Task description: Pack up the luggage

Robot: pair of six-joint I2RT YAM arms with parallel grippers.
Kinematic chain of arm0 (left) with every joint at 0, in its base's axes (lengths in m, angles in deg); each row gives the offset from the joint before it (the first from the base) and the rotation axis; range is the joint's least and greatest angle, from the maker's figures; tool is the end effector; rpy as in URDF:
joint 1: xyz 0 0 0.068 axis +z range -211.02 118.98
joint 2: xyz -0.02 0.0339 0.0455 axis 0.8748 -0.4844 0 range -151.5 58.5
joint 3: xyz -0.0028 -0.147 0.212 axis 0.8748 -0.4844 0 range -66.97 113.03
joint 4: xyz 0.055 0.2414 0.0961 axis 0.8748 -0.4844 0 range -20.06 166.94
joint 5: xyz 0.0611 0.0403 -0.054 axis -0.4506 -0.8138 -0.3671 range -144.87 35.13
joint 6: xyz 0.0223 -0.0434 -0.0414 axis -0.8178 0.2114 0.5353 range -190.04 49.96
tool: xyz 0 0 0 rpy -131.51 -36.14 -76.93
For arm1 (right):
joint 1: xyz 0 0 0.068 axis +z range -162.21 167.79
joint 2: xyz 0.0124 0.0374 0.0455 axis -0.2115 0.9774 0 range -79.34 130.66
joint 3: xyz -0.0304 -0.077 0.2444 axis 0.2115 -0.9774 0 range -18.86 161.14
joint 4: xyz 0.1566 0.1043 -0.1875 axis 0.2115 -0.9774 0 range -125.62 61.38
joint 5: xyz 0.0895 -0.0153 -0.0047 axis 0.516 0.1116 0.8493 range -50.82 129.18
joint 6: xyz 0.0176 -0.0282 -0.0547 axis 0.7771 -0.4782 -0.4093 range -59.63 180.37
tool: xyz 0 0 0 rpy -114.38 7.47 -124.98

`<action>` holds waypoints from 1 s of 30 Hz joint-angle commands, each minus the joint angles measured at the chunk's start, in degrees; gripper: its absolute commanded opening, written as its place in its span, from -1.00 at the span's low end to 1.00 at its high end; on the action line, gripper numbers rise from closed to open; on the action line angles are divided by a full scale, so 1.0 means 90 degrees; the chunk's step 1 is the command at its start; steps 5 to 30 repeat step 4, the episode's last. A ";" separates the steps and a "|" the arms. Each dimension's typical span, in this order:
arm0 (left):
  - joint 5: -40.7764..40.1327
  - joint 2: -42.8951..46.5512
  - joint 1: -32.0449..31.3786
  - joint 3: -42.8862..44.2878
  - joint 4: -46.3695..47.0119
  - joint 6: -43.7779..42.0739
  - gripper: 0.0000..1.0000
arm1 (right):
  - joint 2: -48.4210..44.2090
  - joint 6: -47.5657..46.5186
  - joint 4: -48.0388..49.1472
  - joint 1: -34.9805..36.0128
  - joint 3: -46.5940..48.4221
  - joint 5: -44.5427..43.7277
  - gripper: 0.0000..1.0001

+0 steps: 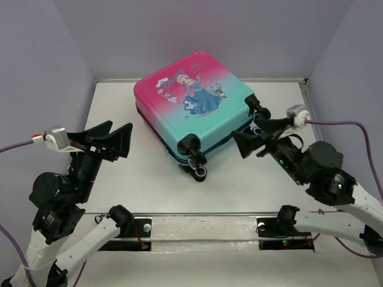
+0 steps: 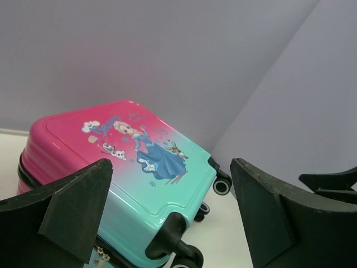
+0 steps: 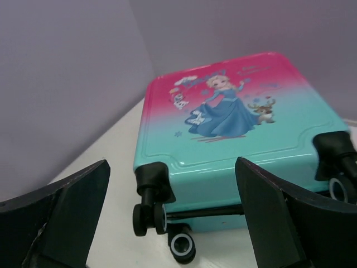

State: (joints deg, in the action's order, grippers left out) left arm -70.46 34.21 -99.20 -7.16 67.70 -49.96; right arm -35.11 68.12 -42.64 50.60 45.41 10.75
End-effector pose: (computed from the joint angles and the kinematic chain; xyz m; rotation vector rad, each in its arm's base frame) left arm 0.0638 -0.0331 0.4635 -0.0684 1.1595 -0.7529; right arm 0.0998 0.1428 0.4411 -0.3093 1.4788 0.6324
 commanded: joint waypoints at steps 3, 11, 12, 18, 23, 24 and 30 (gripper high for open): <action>-0.0103 0.0190 -0.0016 0.0152 0.0069 -0.0473 0.98 | -0.0754 -0.0246 0.0737 0.0004 -0.0617 -0.0777 1.00; -0.0113 0.0141 -0.0016 0.0093 0.0059 -0.0424 0.98 | -0.0706 -0.0246 0.0776 0.0004 -0.0647 -0.0797 1.00; -0.0113 0.0141 -0.0016 0.0093 0.0059 -0.0424 0.98 | -0.0706 -0.0246 0.0776 0.0004 -0.0647 -0.0797 1.00; -0.0113 0.0141 -0.0016 0.0093 0.0059 -0.0424 0.98 | -0.0706 -0.0246 0.0776 0.0004 -0.0647 -0.0797 1.00; -0.0113 0.0141 -0.0016 0.0093 0.0059 -0.0424 0.98 | -0.0706 -0.0246 0.0776 0.0004 -0.0647 -0.0797 1.00; -0.0113 0.0141 -0.0016 0.0093 0.0059 -0.0424 0.98 | -0.0706 -0.0246 0.0776 0.0004 -0.0647 -0.0797 1.00; -0.0113 0.0141 -0.0016 0.0093 0.0059 -0.0424 0.98 | -0.0706 -0.0246 0.0776 0.0004 -0.0647 -0.0797 1.00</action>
